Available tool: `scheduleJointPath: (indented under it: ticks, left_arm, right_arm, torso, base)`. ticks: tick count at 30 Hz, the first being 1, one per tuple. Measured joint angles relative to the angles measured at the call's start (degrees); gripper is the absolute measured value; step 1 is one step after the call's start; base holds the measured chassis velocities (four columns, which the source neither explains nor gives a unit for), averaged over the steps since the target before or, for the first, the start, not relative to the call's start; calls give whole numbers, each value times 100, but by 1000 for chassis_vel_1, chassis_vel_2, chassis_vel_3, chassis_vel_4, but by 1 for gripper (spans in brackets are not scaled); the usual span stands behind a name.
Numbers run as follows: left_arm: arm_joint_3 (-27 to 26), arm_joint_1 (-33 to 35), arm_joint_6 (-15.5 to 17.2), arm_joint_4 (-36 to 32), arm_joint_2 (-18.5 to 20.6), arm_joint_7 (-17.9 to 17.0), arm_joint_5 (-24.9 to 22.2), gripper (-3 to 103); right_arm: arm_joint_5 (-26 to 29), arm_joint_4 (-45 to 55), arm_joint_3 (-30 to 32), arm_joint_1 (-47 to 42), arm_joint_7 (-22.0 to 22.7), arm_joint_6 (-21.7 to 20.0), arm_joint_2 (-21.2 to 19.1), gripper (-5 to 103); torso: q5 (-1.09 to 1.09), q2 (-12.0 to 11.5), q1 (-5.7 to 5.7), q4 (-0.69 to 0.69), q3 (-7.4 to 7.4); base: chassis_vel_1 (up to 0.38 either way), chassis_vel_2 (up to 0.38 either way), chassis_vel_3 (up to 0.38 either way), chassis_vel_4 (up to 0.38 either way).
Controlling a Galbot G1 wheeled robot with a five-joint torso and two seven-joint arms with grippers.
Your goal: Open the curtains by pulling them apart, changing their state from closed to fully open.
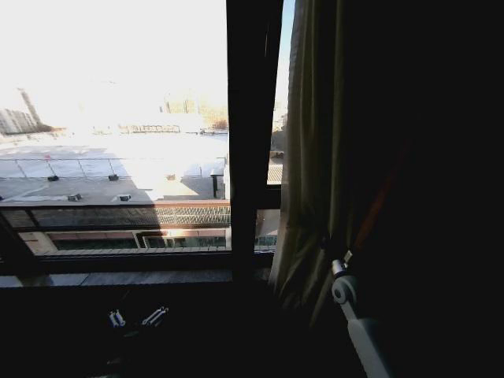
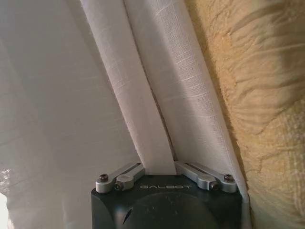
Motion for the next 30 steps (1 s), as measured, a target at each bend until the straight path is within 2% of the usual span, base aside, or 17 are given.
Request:
scheduleJointPath:
  ticks: [4, 12, 23, 26, 27, 28, 29, 30]
  left_arm:
    - [25, 2, -2, -2, -1, 0, 0, 100]
    - [59, 56, -23, 15, -3, -1, 3, 100]
    - [129, 58, -68, 70, -4, -22, -8, 100]
    - [98, -5, -47, 67, -5, -29, -19, 100]
    - [98, -5, -47, 67, -5, -29, -19, 100]
    - [85, -61, -16, 67, -4, -31, -19, 100]
    - [72, -107, 20, 68, -4, -33, -20, 100]
    - [72, -107, 20, 68, -4, -33, -20, 100]
  right_arm:
    - [50, -67, 65, 73, 306, -54, 17, 0]
    - [66, -343, 195, 211, 572, -67, 98, 0]
    - [58, -282, 173, 140, 491, -77, 56, 0]
    - [53, 205, 81, -179, 282, -199, 18, 16]
    - [53, 205, 81, -179, 282, -199, 18, 16]
    - [53, 411, 57, -330, 127, -248, -3, 21]
    - [51, 627, 44, -513, -96, -285, -38, 21]
    - [51, 627, 44, -513, -96, -285, -38, 21]
  torso:
    - [0, 0, 0, 0, 0]
    - [1, 0, 0, 0, 0]
    - [2, 0, 0, -2, 0]
    - [2, 0, 0, -1, 0]
    - [2, 0, 0, -1, 0]
    - [3, 0, 0, -2, 0]
    - [2, 0, 0, -2, 0]
    - [2, 0, 0, -2, 0]
  base:
    - [0, 0, 0, 0]
    - [0, 0, 0, 0]
    - [0, 0, 0, 0]
    - [0, 0, 0, 0]
    - [0, 0, 0, 0]
    - [0, 0, 0, 0]
    - [0, 0, 0, 0]
    - [0, 0, 0, 0]
